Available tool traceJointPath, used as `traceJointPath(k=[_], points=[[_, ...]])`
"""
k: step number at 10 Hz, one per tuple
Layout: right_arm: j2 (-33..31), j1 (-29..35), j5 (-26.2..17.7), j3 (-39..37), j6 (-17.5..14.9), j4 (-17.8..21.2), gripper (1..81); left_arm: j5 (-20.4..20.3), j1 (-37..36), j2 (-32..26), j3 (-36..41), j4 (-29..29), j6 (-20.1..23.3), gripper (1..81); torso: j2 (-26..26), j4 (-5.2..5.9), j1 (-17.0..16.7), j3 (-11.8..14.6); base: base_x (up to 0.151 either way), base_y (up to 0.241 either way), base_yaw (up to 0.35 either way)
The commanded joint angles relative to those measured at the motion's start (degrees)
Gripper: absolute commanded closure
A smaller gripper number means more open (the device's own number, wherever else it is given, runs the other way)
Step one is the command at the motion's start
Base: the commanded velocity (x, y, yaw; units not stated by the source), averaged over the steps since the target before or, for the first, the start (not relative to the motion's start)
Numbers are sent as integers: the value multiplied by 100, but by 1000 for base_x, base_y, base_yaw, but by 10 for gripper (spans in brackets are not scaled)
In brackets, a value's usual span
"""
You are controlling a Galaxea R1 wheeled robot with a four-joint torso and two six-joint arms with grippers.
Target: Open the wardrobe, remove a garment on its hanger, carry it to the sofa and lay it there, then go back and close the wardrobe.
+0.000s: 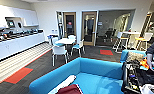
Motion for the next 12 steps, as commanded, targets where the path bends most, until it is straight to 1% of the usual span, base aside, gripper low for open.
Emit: traceJointPath(k=[1,9,12], points=[[33,176,-259,1,-6,-29,10,224,-272,11,-15,15,-13,10,0,0,5,0,-90,0,0],[50,176,-259,1,-15,-38,10,233,-228,107,-24,32,-4,10,-5,0,5,2,-112,0,0],[59,176,-259,-16,-15,-38,10,233,-228,107,-24,32,-4,10,-7,-2,5,2,-89,0,0]])
